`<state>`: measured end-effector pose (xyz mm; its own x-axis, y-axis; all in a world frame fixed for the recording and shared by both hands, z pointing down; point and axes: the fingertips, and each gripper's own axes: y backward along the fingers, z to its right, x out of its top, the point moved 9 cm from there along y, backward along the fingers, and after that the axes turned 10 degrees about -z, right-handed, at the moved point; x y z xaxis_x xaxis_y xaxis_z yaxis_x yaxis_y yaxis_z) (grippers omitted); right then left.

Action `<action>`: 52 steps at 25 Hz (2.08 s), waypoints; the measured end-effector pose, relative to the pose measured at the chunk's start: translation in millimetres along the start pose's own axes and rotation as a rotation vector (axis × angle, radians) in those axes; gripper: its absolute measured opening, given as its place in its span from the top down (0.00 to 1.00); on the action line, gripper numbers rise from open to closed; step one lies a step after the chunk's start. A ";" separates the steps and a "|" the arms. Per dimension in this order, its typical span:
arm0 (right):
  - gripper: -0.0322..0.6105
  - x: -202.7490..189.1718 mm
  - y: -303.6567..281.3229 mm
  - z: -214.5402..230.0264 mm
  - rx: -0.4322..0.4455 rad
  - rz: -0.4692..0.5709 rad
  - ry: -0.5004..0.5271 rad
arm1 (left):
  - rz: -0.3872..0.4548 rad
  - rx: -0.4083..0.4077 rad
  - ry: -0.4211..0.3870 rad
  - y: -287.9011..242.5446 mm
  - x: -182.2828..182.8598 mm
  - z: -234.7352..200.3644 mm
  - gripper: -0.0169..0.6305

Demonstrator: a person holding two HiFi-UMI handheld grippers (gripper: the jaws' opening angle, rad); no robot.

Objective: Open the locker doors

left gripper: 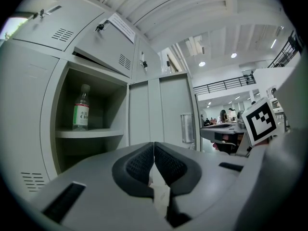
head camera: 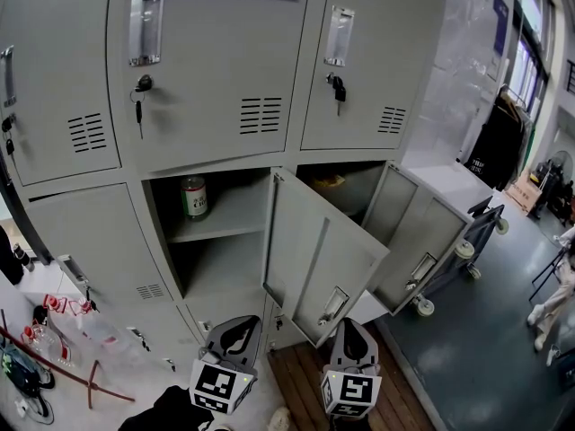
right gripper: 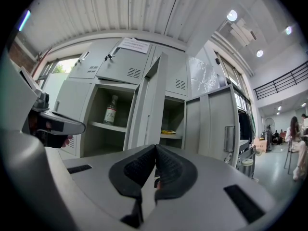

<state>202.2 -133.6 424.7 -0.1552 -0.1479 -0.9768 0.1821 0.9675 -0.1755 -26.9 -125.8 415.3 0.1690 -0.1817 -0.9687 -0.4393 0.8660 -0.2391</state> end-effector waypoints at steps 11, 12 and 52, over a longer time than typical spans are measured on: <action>0.92 -0.6 -2.3 3.8 0.007 0.001 0.000 | -0.005 -0.002 -0.001 -6.3 0.7 3.7 0.94; 0.93 -0.1 -2.0 3.7 0.007 0.001 -0.001 | -0.005 -0.002 -0.001 -6.1 0.8 4.0 0.94; 0.92 39.7 -26.0 -190.2 0.526 0.097 0.073 | 0.005 0.442 0.095 144.1 -28.8 -95.1 0.94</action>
<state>6.6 -125.6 413.8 -0.1766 -0.0301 -0.9838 0.6577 0.7400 -0.1407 -178.9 -40.1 402.4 0.0769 -0.2012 -0.9765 -0.0171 0.9790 -0.2031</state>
